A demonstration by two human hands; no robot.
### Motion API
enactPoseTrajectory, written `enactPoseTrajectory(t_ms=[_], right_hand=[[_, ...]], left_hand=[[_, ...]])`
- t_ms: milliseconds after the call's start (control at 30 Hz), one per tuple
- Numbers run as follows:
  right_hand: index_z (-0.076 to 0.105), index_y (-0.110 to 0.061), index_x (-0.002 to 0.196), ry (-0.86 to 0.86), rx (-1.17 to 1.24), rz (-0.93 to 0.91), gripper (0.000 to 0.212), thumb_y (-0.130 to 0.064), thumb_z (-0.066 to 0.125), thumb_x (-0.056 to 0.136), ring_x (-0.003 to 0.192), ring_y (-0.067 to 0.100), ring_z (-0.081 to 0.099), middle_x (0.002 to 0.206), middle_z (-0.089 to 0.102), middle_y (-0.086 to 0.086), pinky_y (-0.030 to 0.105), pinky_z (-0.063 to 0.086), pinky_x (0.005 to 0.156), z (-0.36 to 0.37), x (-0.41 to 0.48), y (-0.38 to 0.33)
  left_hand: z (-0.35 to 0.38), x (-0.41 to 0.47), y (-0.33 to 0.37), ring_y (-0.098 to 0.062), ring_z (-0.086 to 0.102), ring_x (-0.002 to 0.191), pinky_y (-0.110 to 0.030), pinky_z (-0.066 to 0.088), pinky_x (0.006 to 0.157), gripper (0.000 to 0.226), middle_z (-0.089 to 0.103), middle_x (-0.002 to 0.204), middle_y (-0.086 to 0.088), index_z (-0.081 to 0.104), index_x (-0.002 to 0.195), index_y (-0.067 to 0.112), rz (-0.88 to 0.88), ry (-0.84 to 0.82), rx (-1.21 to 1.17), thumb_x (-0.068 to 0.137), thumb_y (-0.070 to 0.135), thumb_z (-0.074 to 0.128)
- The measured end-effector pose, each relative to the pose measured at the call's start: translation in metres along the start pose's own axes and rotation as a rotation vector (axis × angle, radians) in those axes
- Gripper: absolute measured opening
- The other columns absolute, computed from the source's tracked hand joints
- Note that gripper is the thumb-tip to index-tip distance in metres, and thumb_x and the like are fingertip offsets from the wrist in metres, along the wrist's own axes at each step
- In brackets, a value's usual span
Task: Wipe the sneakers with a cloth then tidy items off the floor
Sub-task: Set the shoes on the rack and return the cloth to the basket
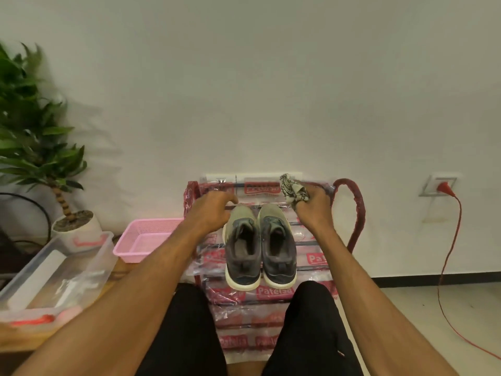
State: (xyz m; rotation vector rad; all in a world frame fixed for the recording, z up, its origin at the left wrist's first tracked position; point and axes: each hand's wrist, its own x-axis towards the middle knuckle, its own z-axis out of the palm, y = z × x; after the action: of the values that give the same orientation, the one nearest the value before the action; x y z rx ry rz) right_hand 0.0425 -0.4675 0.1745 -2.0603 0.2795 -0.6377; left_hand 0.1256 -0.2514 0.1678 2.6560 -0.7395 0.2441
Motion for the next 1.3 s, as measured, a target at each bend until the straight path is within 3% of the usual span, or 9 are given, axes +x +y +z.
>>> enactPoseTrajectory(t_ms=[167,267,367,533,667,833,1033,1167,1300], right_hand=[[0.061,-0.014,0.130,-0.100,-0.051,-0.144,0.057,0.013,0.050,0.081,0.108,0.008,0.056,0.125,0.065,0.004,0.018,0.040,0.090,0.036,-0.007,-0.046],[0.057,-0.016,0.133,-0.159,-0.113,-0.236,0.054,0.008,0.056,0.085,0.119,0.020,0.055,0.131,0.061,0.005,0.035,0.044,0.101,0.065,-0.016,-0.064],[0.053,-0.018,0.137,-0.242,-0.181,-0.381,0.059,0.008,0.055,0.085,0.127,0.021,0.048,0.141,0.052,0.005,0.041,0.037,0.109,0.100,-0.036,-0.085],[0.055,-0.018,0.136,-0.332,-0.172,-0.509,0.067,0.010,0.050,0.076,0.125,0.024,0.049,0.137,0.055,0.004,0.040,0.042,0.102,0.159,-0.061,-0.112],[0.058,-0.016,0.134,-0.378,-0.135,-0.461,0.066,0.012,0.049,0.074,0.116,0.023,0.055,0.130,0.061,0.005,0.036,0.048,0.091,0.207,-0.059,-0.115],[0.068,-0.023,0.115,-0.427,-0.091,-0.384,0.060,0.010,0.047,0.069,0.095,0.024,0.065,0.103,0.073,0.001,0.034,0.054,0.073,0.260,-0.052,-0.102],[0.068,-0.019,0.098,-0.515,-0.212,-0.263,0.045,0.009,0.044,0.072,0.082,0.025,0.062,0.090,0.071,0.005,0.033,0.049,0.066,0.313,-0.039,-0.075],[0.070,-0.013,0.104,-0.570,-0.312,-0.234,0.041,0.010,0.049,0.077,0.091,0.029,0.064,0.099,0.071,0.010,0.028,0.041,0.066,0.342,-0.027,-0.058],[0.067,-0.010,0.106,-0.630,-0.479,-0.259,0.027,-0.001,0.058,0.082,0.096,0.033,0.064,0.104,0.069,0.014,0.035,0.050,0.074,0.375,-0.007,-0.045]], left_hand=[[-0.020,-0.026,-0.043,-0.022,0.066,0.091,-0.035,0.054,0.077,0.026,0.070,0.113,-0.003,0.068,0.112,0.025,-0.097,-0.009,0.048,0.088,0.018,0.063],[-0.028,-0.035,-0.062,-0.025,0.065,0.097,-0.037,0.052,0.080,0.027,0.068,0.116,-0.006,0.068,0.116,0.020,-0.137,0.012,0.059,0.089,0.018,0.062],[-0.037,-0.048,-0.089,-0.024,0.062,0.107,-0.036,0.052,0.085,0.035,0.065,0.123,-0.004,0.064,0.120,0.026,-0.203,0.027,0.097,0.087,0.015,0.061],[-0.042,-0.071,-0.126,-0.025,0.061,0.107,-0.034,0.050,0.083,0.037,0.065,0.121,-0.002,0.062,0.122,0.028,-0.311,0.056,0.102,0.086,0.016,0.059],[-0.032,-0.089,-0.158,-0.024,0.061,0.109,-0.033,0.049,0.086,0.039,0.066,0.121,-0.002,0.063,0.122,0.027,-0.379,0.080,0.054,0.085,0.014,0.058],[-0.008,-0.103,-0.194,-0.023,0.060,0.108,-0.036,0.050,0.088,0.039,0.067,0.120,-0.001,0.065,0.119,0.030,-0.437,0.098,-0.027,0.085,0.013,0.056],[0.015,-0.101,-0.225,-0.024,0.055,0.115,-0.037,0.048,0.092,0.039,0.062,0.127,0.000,0.064,0.121,0.031,-0.482,0.081,-0.031,0.087,0.012,0.056],[0.031,-0.095,-0.241,-0.022,0.053,0.120,-0.037,0.046,0.095,0.042,0.060,0.131,0.002,0.061,0.124,0.031,-0.479,0.025,-0.043,0.087,0.013,0.055],[0.044,-0.091,-0.250,-0.021,0.051,0.124,-0.038,0.046,0.100,0.043,0.057,0.136,0.003,0.059,0.128,0.030,-0.468,-0.009,-0.068,0.088,0.014,0.054]])
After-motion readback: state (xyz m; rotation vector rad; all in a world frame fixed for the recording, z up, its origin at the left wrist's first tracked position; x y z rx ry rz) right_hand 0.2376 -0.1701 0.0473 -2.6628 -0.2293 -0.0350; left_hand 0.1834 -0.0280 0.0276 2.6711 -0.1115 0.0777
